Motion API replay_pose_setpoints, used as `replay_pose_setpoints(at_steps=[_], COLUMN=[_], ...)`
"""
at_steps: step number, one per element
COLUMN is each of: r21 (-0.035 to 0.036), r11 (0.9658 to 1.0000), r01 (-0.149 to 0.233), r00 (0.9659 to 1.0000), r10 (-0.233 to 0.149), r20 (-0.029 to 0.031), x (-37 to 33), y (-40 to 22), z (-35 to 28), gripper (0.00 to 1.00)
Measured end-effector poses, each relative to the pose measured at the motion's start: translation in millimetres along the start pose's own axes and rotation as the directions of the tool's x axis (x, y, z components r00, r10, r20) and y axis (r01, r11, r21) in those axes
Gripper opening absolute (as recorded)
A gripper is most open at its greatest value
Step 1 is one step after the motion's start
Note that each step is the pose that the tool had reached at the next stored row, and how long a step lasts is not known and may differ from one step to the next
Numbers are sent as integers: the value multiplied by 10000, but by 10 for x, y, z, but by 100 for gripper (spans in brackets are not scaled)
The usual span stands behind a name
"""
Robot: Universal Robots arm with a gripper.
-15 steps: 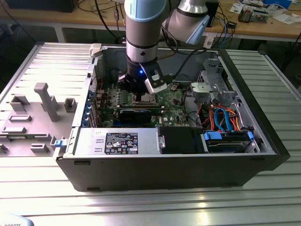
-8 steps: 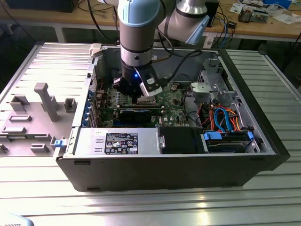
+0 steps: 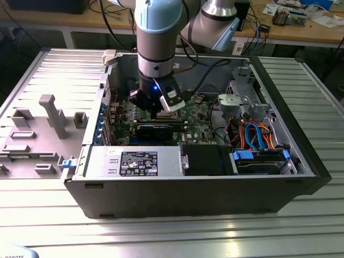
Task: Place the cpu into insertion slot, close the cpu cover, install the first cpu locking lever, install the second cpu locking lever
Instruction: 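Install the second cpu locking lever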
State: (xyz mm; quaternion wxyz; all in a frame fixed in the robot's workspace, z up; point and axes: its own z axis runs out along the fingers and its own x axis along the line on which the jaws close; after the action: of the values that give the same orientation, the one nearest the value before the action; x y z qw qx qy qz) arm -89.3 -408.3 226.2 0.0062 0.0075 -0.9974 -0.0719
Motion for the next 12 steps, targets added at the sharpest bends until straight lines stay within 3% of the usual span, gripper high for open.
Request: replay_pose_setpoints(at_steps=[7,12], r21=[0,-18], r11=[10000,10000], r01=[2,1], r00=[10000,10000], r10=[-2,-1], r20=[8,15], x=[10,18], y=[-5,-17], z=[37,121], gripper=[11,11])
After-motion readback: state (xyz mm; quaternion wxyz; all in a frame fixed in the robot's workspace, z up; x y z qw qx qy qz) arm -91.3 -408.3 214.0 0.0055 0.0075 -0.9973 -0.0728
